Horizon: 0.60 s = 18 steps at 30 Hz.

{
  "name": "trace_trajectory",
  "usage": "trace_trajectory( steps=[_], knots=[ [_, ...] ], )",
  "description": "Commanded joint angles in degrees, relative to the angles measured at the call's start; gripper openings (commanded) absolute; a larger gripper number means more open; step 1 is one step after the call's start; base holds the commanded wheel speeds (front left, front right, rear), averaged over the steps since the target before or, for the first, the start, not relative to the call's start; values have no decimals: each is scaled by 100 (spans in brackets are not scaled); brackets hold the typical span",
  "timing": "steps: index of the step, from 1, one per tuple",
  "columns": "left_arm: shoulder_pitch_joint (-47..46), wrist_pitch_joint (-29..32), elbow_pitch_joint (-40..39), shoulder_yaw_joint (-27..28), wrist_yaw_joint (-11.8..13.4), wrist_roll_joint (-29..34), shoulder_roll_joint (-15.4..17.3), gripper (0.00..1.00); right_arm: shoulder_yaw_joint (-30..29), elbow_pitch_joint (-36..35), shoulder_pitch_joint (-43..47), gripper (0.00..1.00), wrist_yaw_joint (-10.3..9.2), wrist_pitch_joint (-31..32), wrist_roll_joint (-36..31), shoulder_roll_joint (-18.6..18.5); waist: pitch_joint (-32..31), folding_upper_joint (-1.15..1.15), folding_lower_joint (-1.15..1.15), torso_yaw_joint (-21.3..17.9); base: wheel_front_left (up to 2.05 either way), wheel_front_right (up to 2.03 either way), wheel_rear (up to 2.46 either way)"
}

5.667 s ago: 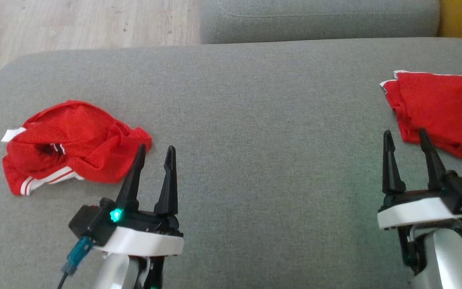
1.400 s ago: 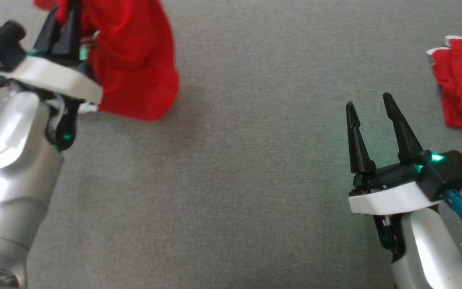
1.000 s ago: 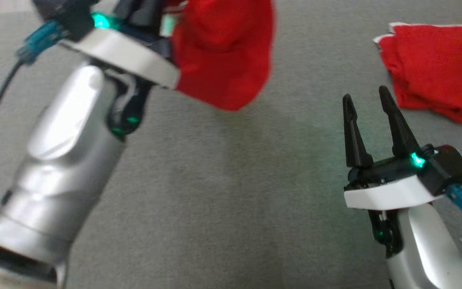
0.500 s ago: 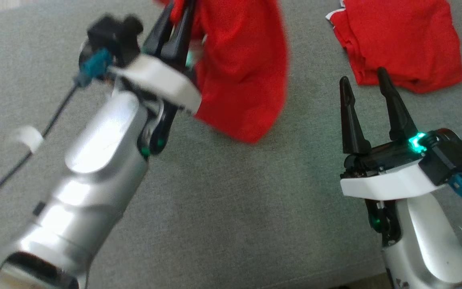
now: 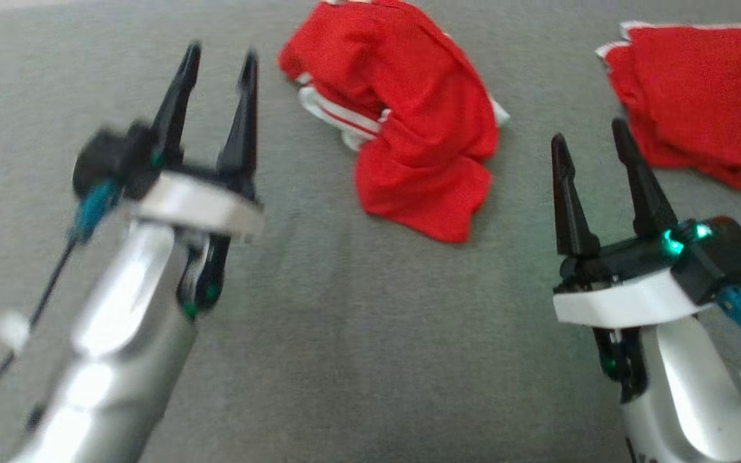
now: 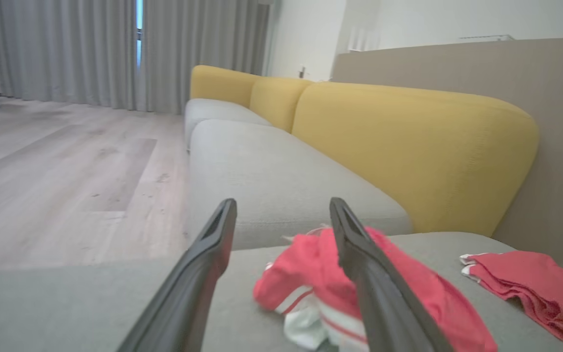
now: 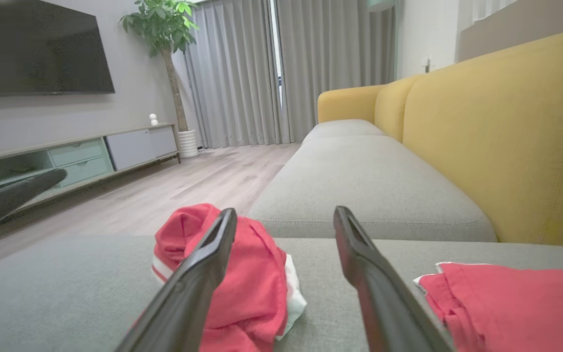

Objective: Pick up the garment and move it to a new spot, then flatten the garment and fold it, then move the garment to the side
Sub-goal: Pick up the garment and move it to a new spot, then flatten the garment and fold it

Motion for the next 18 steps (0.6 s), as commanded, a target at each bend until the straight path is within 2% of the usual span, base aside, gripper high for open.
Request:
trace_trajectory(
  steps=[1, 5, 10, 15, 18],
  knots=[
    [351, -33, -358, 348, 16, 146, 214, 100, 68, -115, 132, 100, -5, -36, -68, 22, -243, 0, 0, 354, 0, 0, 0],
    [1478, -34, -1037, 901, 49, 495, 187, 100, -42, 45, 325, 100, -5, -36, -138, 22, -463, 0, 0, 683, 0, 0, 0],
    [2470, -35, -1580, 1414, 28, 701, -136, 100, -82, 264, 463, 100, -5, -36, -204, 22, -619, 0, 0, 890, 0, 0, 0],
    [2984, -35, -1929, 1977, -218, 1046, -611, 100, -116, 395, 489, 100, -5, -36, -204, 22, -680, 0, 0, 1019, 0, 0, 0],
    [2992, -35, -1922, 2056, -357, 1225, -725, 100, -147, 427, 466, 100, -5, -36, -221, 22, -669, 0, 0, 1063, 0, 0, 0]
  ],
)
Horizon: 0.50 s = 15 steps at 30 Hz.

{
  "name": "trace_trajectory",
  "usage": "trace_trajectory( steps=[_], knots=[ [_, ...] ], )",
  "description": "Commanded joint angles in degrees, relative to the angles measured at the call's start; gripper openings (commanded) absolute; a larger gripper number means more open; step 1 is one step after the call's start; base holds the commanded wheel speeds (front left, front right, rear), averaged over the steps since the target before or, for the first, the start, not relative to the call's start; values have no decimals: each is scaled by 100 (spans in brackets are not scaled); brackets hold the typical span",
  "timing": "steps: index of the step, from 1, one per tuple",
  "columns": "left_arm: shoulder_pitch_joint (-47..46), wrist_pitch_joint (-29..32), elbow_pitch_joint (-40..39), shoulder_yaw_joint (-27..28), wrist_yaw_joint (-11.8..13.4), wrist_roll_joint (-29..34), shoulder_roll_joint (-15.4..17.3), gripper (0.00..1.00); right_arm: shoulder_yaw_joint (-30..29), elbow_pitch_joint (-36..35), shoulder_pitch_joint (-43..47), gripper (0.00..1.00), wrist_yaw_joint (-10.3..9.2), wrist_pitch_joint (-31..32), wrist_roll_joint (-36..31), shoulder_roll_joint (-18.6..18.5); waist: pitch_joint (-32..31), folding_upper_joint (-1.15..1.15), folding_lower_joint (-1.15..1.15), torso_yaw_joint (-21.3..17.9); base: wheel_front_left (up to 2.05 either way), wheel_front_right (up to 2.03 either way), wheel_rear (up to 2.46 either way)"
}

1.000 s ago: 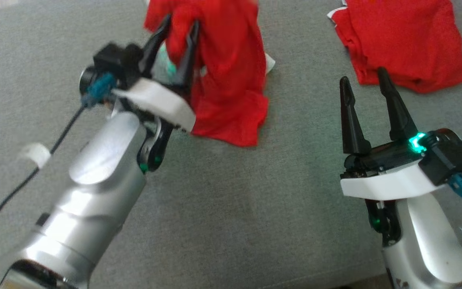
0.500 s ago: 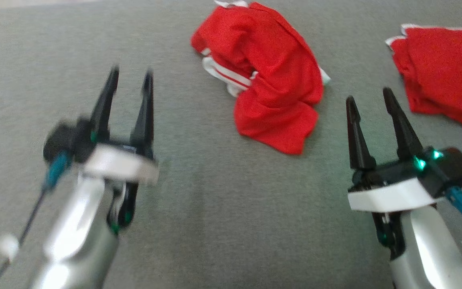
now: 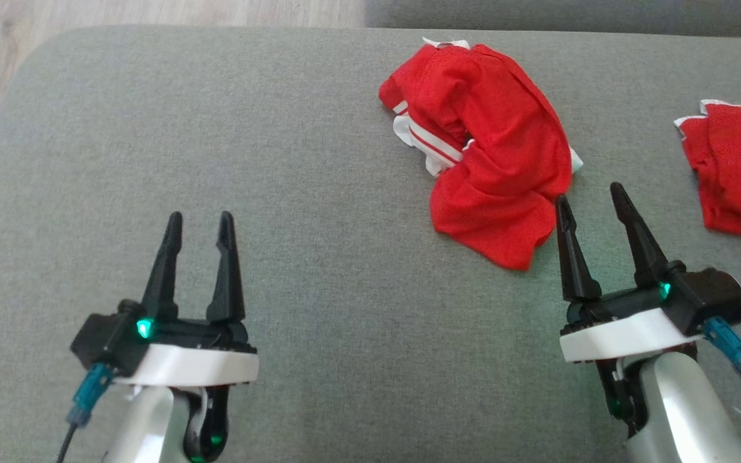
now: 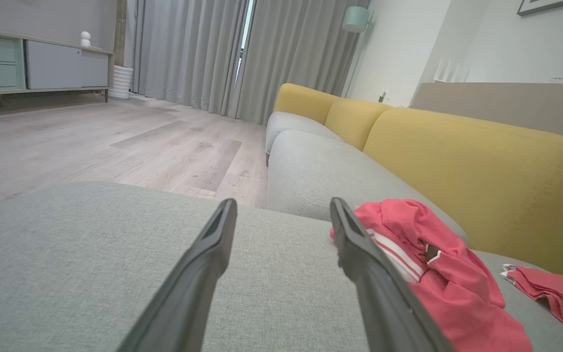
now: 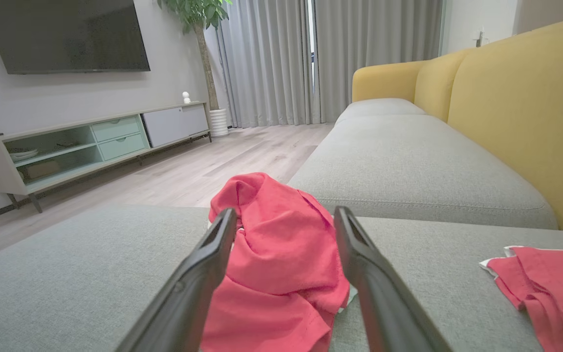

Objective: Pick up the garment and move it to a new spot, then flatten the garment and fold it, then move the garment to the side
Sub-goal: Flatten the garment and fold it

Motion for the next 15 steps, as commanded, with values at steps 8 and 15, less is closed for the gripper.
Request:
trace_trajectory(
  steps=[8, 15],
  knots=[
    [-303, -29, -62, 294, -215, 233, -167, 100, -247, 567, -733, 100, -5, 116, -54, 14, 225, 0, 1, 270, 0, 0, 0],
    [-403, -29, 78, 174, -275, 200, -219, 100, -721, 1879, -1808, 100, -5, 676, -107, 14, 479, 0, 1, 610, 0, 0, 0]
  ],
)
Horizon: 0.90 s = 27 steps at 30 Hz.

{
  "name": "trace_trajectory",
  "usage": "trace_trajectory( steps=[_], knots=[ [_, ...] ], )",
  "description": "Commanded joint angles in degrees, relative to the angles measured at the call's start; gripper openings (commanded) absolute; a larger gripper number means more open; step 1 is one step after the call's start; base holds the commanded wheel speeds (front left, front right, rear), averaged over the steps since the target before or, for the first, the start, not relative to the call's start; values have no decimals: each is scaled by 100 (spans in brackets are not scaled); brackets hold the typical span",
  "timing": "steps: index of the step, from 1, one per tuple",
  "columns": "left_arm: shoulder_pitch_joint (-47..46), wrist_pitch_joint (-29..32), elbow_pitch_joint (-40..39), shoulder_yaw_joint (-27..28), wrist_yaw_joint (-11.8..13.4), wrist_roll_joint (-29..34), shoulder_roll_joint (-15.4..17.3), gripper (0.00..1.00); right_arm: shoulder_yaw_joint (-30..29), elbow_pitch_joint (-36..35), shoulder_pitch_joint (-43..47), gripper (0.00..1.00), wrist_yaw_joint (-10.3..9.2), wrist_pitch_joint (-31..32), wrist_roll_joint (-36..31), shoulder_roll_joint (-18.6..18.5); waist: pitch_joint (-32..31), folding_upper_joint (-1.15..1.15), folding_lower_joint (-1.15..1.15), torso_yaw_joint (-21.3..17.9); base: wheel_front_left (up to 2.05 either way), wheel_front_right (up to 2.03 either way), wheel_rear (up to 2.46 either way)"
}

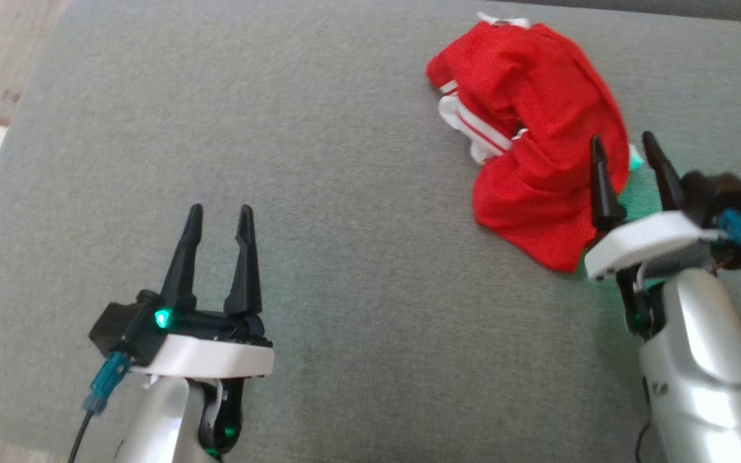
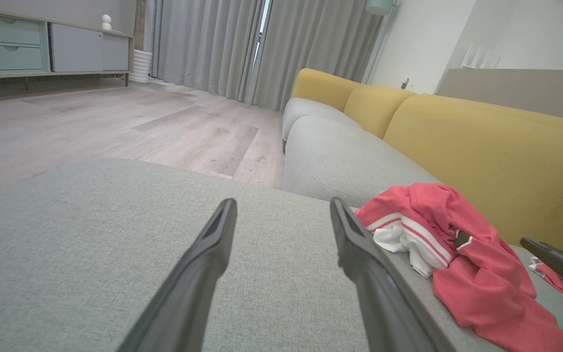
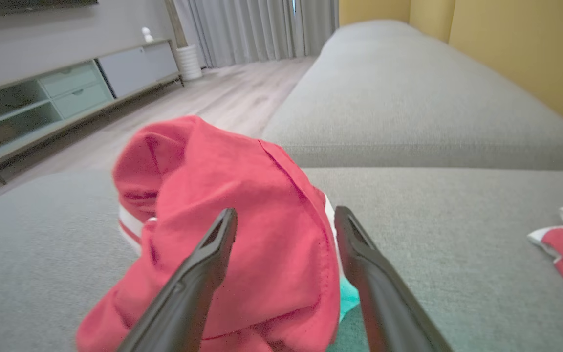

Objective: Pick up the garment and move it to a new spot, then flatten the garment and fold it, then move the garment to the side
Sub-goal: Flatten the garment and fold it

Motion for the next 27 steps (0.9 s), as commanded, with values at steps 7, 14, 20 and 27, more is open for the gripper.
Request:
trace_trajectory(
  steps=[7, 14, 20, 27],
  knots=[
    [-287, -29, -79, -91, -58, -204, 12, 100, -414, 1209, -944, 100, -5, 129, -207, 10, 239, 0, -1, 318, 0, 0, 0],
    [-356, -29, -82, -267, 7, -320, 11, 100, -472, 2168, -1398, 100, -5, -81, -312, 10, 277, 0, -1, 343, 0, 0, 0],
    [-390, -29, -68, -264, 29, -309, 11, 100, -109, 2507, -1645, 0, -5, -393, -231, 10, 230, 0, -1, 265, 0, 0, 0],
    [-358, -29, -46, -200, 20, -313, 11, 100, 610, 2073, -2049, 0, -5, -664, -126, 11, -17, 0, -1, 172, 0, 0, 0]
  ],
)
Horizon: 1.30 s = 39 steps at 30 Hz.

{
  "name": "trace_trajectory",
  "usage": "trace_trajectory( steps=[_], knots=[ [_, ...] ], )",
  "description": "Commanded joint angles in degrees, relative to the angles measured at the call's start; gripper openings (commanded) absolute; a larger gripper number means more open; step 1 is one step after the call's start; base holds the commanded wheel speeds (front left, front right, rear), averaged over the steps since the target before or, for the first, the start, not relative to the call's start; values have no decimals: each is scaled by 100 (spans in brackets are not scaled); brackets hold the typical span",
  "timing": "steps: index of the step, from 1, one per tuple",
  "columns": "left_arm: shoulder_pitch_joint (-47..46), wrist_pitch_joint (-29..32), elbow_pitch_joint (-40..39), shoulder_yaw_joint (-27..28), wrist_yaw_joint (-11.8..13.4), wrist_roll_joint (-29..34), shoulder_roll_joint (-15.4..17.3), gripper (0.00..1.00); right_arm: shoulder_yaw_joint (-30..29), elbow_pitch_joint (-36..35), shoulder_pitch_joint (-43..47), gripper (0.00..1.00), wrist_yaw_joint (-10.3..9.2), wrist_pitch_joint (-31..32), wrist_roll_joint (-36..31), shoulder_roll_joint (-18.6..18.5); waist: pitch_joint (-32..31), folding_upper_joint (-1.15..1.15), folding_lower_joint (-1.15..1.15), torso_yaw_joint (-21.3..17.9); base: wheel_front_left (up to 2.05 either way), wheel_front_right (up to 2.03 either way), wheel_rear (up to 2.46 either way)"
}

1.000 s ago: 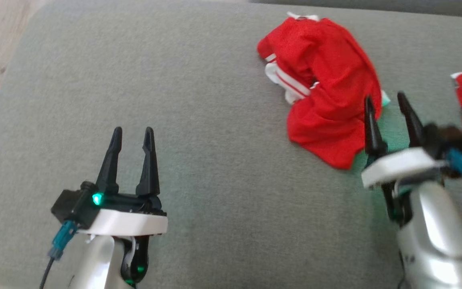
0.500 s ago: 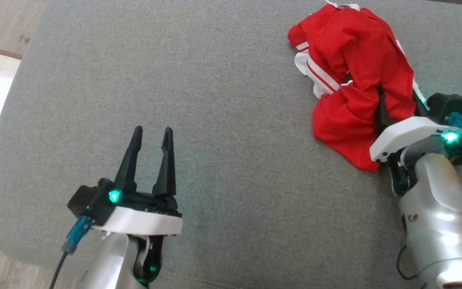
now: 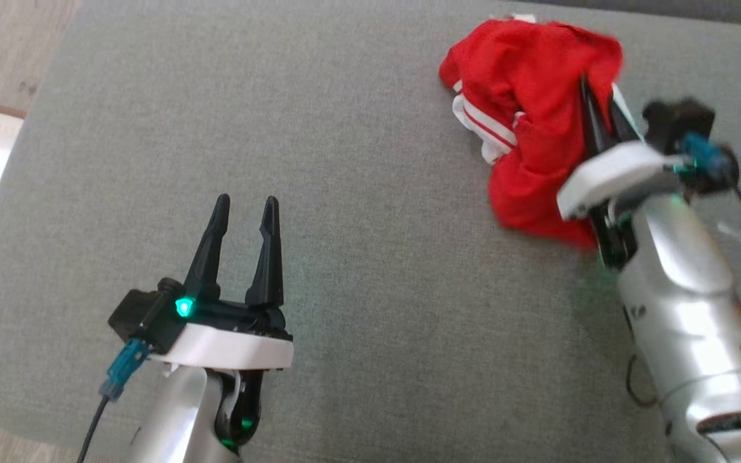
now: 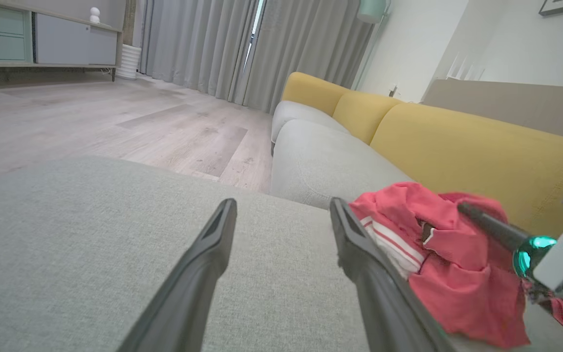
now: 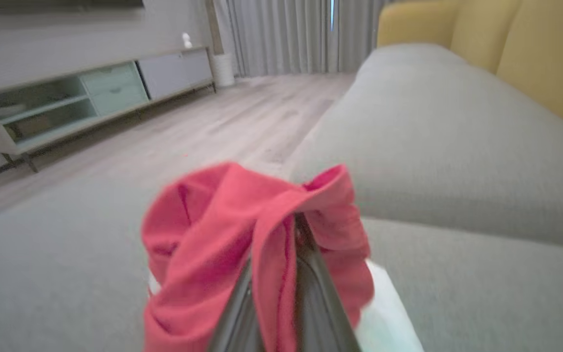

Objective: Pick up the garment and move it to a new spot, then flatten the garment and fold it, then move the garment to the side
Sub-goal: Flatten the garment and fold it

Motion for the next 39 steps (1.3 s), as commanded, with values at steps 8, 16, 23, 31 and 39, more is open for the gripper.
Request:
trace_trajectory(
  steps=[8, 16, 23, 31, 39],
  knots=[
    [77, -29, -197, 254, 47, -117, 36, 100, 1240, -890, -1013, 0, -5, -88, 632, 71, -477, 0, 0, 137, 0, 0, 0],
    [285, -29, -183, 324, 41, -144, 36, 100, 2239, -1694, -2194, 0, -5, -95, 2224, 71, -748, 0, 0, 268, 0, 0, 0],
    [348, -29, -282, 409, 56, -125, 36, 100, 1269, -1810, -2388, 0, -5, -103, 1846, 71, -710, 0, 0, 177, 0, 0, 0],
    [318, -29, -279, 367, 49, -122, 36, 100, -951, -593, -1110, 0, -5, -104, 292, -306, -545, 0, 0, -98, 0, 0, 0],
    [240, -29, -220, 276, 25, -94, 36, 100, -2096, 269, -98, 100, -5, 117, -905, -417, -489, 0, 0, -304, 0, 0, 0]
  ],
)
